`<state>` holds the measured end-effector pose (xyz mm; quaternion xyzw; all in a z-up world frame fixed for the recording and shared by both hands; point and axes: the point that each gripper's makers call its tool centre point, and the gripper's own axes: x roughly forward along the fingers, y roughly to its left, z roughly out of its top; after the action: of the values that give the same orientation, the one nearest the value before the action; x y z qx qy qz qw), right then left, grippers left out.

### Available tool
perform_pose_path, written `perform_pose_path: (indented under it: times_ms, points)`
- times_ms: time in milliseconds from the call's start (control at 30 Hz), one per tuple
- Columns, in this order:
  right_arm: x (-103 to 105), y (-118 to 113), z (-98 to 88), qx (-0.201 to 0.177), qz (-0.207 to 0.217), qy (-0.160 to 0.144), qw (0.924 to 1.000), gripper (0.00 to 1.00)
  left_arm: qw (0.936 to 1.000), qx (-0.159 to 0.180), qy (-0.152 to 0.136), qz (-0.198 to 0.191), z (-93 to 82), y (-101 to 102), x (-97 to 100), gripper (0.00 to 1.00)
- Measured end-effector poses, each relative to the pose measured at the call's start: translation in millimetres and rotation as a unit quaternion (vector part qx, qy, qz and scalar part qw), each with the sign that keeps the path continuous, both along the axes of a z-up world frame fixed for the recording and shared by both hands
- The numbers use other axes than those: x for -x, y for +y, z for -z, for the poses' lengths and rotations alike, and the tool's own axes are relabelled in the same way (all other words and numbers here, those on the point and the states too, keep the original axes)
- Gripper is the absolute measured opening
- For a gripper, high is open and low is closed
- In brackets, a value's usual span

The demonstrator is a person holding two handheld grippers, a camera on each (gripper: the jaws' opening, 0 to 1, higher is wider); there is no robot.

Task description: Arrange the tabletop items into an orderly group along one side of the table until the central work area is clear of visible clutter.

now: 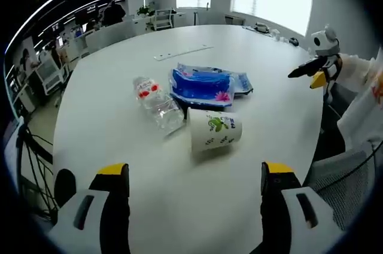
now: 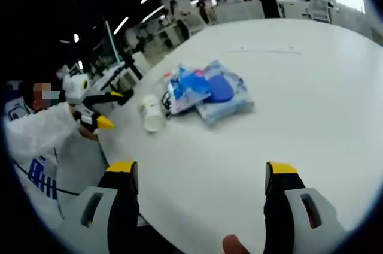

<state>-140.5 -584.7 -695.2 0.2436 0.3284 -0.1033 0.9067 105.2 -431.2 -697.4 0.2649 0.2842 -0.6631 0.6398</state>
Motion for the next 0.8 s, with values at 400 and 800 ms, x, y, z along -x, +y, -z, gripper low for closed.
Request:
perform_pose_path:
  times_ms: [400,800]
  points:
    - [3.9,1.5,-1.7,-0.006,0.007,-0.002,1.0000,0.85,1.0000,-0.004,0.004,-0.005,4.5,1.6,4.0,0.91]
    - [6.6,1.6,-0.5,-0.015,0.015,-0.002,0.9998,0.84,0.9998,-0.017,-0.003,-0.009,7.6,4.1,3.7,0.84]
